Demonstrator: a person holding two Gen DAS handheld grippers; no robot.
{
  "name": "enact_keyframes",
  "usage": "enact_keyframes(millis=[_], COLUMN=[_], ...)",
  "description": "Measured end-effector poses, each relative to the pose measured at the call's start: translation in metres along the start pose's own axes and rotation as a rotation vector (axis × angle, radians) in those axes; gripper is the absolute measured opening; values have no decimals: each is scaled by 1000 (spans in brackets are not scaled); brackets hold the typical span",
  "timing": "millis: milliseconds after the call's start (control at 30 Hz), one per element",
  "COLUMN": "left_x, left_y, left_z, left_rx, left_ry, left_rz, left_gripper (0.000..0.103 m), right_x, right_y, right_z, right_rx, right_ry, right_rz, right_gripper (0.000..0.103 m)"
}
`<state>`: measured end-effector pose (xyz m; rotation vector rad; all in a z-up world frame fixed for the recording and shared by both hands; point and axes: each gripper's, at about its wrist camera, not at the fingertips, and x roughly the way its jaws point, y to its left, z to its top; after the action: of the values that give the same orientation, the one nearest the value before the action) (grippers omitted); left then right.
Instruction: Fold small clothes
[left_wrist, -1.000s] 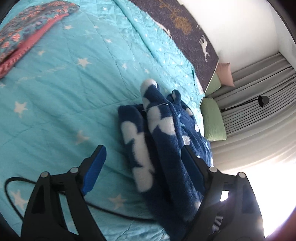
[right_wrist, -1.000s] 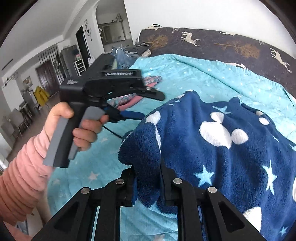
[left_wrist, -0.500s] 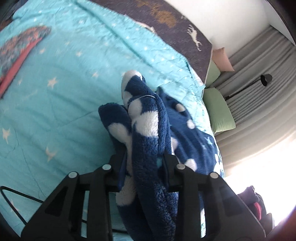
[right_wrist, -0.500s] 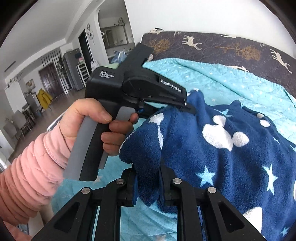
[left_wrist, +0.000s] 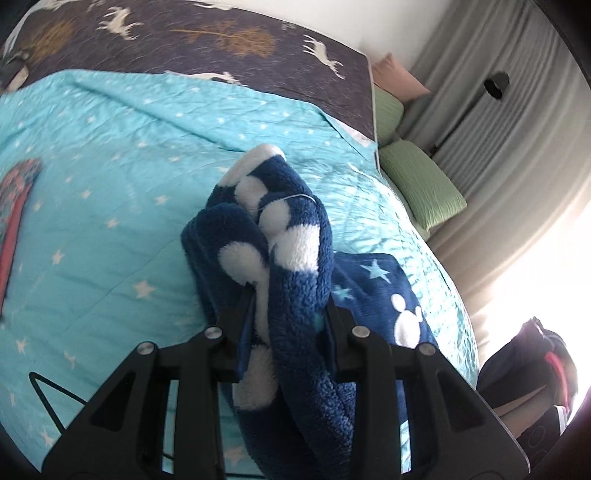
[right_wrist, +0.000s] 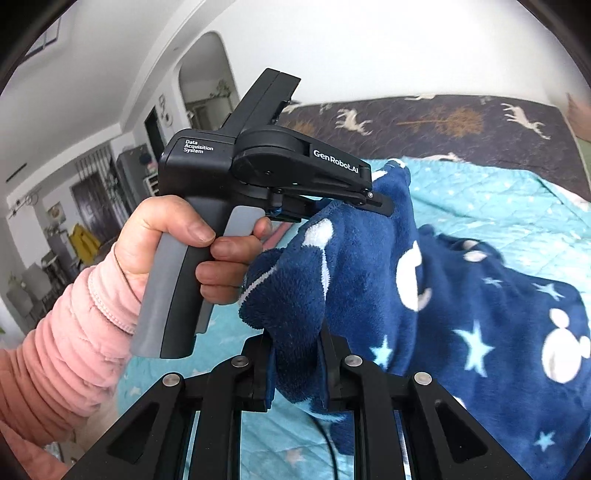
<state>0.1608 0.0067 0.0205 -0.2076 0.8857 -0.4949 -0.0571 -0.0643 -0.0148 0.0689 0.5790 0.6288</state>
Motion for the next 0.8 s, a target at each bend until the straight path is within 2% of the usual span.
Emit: enact_keyframes(millis=[333, 533, 800], left_x=[26, 44, 79], left_y=[-56, -86, -141], left_z=[7, 14, 9], left_rx=[77, 106, 202], left_ry=[27, 54, 98], left_rz=[28, 45, -7], left_gripper=[32, 32, 32], right_x=[-43, -64, -104], right_y=[-38, -73, -111], right_z=[-10, -13, -32], right_rx=[104, 188, 315], right_ry=[-83, -121, -180], right_rz=[-18, -9, -35], right_gripper=[16, 14, 13])
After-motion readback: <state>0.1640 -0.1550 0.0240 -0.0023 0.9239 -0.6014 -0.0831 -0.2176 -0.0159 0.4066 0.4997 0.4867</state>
